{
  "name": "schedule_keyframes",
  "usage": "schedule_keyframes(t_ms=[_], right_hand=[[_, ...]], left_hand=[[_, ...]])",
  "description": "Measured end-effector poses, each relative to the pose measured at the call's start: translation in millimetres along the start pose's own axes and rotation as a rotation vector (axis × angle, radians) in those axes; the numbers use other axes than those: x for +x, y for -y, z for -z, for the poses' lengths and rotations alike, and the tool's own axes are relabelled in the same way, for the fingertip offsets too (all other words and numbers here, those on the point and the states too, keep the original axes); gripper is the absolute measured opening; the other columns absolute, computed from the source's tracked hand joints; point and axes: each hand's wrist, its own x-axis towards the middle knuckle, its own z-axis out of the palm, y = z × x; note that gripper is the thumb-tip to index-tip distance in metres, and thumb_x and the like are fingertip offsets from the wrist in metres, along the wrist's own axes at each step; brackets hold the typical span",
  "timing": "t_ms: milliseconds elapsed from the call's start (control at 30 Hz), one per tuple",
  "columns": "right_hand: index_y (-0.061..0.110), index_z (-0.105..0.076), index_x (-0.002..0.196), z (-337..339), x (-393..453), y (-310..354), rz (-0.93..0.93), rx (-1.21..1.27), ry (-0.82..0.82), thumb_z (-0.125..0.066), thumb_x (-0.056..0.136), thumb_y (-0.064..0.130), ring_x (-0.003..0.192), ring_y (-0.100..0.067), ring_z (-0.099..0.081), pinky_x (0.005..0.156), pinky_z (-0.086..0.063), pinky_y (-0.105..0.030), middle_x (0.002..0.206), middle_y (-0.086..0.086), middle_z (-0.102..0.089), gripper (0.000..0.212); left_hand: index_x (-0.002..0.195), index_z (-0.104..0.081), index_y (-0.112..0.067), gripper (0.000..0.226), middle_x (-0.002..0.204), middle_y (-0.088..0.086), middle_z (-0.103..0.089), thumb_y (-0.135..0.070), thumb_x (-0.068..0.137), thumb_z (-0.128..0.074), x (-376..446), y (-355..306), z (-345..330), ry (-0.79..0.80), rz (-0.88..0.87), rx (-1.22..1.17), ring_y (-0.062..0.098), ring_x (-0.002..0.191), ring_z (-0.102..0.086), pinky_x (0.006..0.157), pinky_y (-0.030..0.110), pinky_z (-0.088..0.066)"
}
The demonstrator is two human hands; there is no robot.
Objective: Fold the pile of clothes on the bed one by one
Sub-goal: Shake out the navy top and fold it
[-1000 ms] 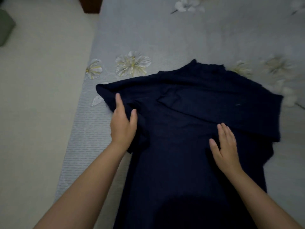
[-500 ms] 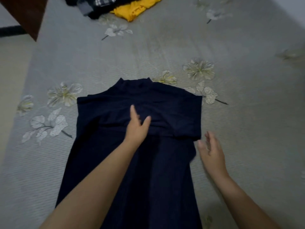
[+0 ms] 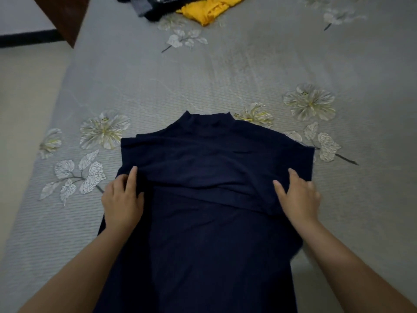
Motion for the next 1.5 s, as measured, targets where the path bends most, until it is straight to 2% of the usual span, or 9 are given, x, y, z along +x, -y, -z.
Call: schedule_keyframes(t_ms=[267,400,500,833,967,1133,1267,1400,1500], right_hand=[[0.007,-0.048,0.123,34,28,-1,0.008,0.414,-0.081,-0.071,0.076,0.028,0.086,-0.024,-0.051,0.073,-0.032,-0.025,0.092,-0.010,-0.054,0.057],[0.008,-0.037,0.136,37,32,-12,-0.001,0.295,0.051,-0.075,0.073,0.024,0.091,-0.028,-0.052,0.074,-0.035,-0.029,0.099,-0.013,-0.053,0.075],[0.004,-0.030,0.140,24,23,-18,-0.029,0.103,0.156,-0.070,0.077,0.027,0.113,-0.038,-0.046,0.089,-0.040,-0.042,0.126,-0.027,-0.046,0.078],[0.001,-0.047,0.128,3,15,4,-0.033,-0.146,-0.003,-0.047,0.093,0.028,0.104,-0.039,-0.051,0.087,-0.032,-0.046,0.110,-0.024,-0.061,0.045],[-0.008,-0.055,0.116,11,25,11,0.097,-0.075,-0.069,-0.058,0.087,0.018,0.089,-0.044,-0.056,0.079,-0.040,-0.050,0.092,-0.028,-0.065,0.039],[-0.007,-0.056,0.116,19,40,18,0.086,0.004,-0.057,-0.056,0.088,0.021,0.099,-0.042,-0.054,0.079,-0.044,-0.045,0.100,-0.026,-0.063,0.039],[-0.007,-0.058,0.112,24,51,17,0.077,-0.008,-0.084,-0.058,0.087,0.024,0.095,-0.040,-0.057,0.076,-0.045,-0.044,0.098,-0.025,-0.063,0.039],[-0.010,-0.061,0.101,17,70,27,0.174,-0.046,-0.103,-0.081,0.065,0.020,0.071,-0.042,-0.058,0.058,-0.048,-0.044,0.084,-0.029,-0.056,0.052],[-0.009,-0.057,0.109,8,87,31,0.154,-0.099,-0.052,-0.081,0.064,0.026,0.084,-0.041,-0.055,0.063,-0.047,-0.045,0.094,-0.028,-0.052,0.062]], left_hand=[[0.117,-0.055,0.012,0.058,0.071,0.028,-0.060,0.030,0.063,-0.047,27,43,6,-0.041,-0.068,-0.141,0.045,0.061,-0.055,0.051,0.051,-0.046],[0.102,-0.061,0.016,0.048,0.066,0.023,-0.064,0.012,0.059,-0.039,15,70,14,0.087,-0.332,-0.045,0.039,0.051,-0.060,0.044,0.043,-0.050],[0.113,-0.059,0.010,0.058,0.081,0.022,-0.068,-0.006,0.061,-0.040,14,77,21,0.242,-0.301,-0.035,0.041,0.071,-0.064,0.064,0.047,-0.052],[0.142,-0.028,-0.007,0.050,0.129,0.015,-0.052,-0.014,0.095,-0.042,107,15,-14,0.210,-0.292,-0.018,0.029,0.129,-0.038,0.109,0.043,-0.017],[0.127,-0.047,0.007,0.050,0.092,0.025,-0.060,-0.024,0.088,-0.043,127,18,-13,0.184,-0.424,0.046,0.042,0.084,-0.057,0.081,0.052,-0.043],[0.136,-0.039,-0.006,0.047,0.104,0.022,-0.060,-0.030,0.096,-0.039,147,13,-11,0.253,-0.353,0.106,0.039,0.092,-0.057,0.071,0.044,-0.045],[0.110,-0.058,0.012,0.063,0.072,0.026,-0.063,-0.040,0.092,-0.028,156,24,5,0.149,-0.430,0.140,0.042,0.061,-0.061,0.047,0.044,-0.049],[0.109,-0.058,0.015,0.087,0.068,0.028,-0.061,-0.052,0.095,-0.005,171,35,4,0.160,-0.453,0.174,0.044,0.058,-0.059,0.045,0.046,-0.048],[0.111,-0.058,0.014,0.095,0.072,0.029,-0.061,-0.059,0.091,0.000,170,30,-7,0.156,-0.390,0.188,0.044,0.063,-0.059,0.049,0.046,-0.047]])
